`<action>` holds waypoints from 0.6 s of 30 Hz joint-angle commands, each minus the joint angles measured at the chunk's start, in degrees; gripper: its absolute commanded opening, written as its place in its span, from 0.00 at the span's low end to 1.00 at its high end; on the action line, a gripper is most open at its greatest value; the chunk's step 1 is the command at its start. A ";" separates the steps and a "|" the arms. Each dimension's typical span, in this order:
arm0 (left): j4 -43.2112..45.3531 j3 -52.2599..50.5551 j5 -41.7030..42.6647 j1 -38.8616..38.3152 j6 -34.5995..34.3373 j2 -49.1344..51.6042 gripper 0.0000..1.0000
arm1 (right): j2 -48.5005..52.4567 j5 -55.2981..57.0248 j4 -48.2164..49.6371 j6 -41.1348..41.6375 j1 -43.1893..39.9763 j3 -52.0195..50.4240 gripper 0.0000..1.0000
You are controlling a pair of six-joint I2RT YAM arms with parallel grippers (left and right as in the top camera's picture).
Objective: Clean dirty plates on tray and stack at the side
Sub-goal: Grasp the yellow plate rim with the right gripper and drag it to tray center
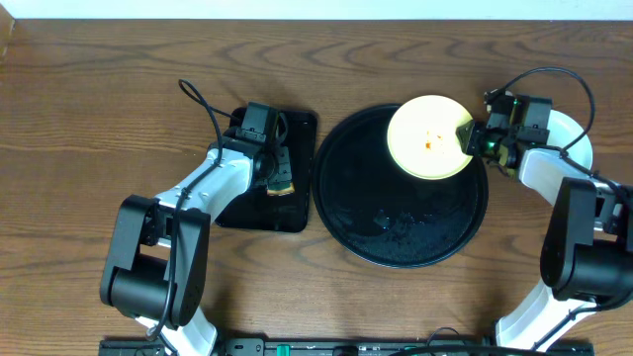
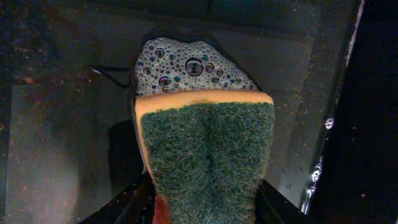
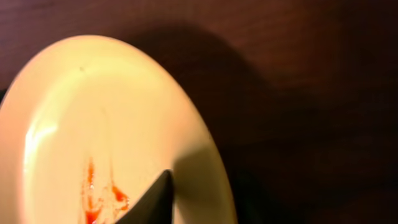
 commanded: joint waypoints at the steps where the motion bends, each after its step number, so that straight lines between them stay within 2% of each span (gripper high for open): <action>1: -0.15 -0.48 0.13 0.46 0.57 0.85 0.48 | 0.20 -0.61 0.00 -0.31 0.55 0.81 0.19; 5: -0.15 -0.48 0.11 0.46 0.57 0.85 0.48 | 0.17 -1.90 0.22 -0.26 0.55 0.81 0.11; 7: -0.15 -0.48 0.11 0.46 0.57 0.85 0.48 | 0.07 -2.69 0.46 -0.28 0.55 0.81 0.02; 18: -0.15 -0.48 0.13 0.46 0.57 0.85 0.48 | -1.57 -9.35 -0.44 -0.31 0.55 0.81 0.01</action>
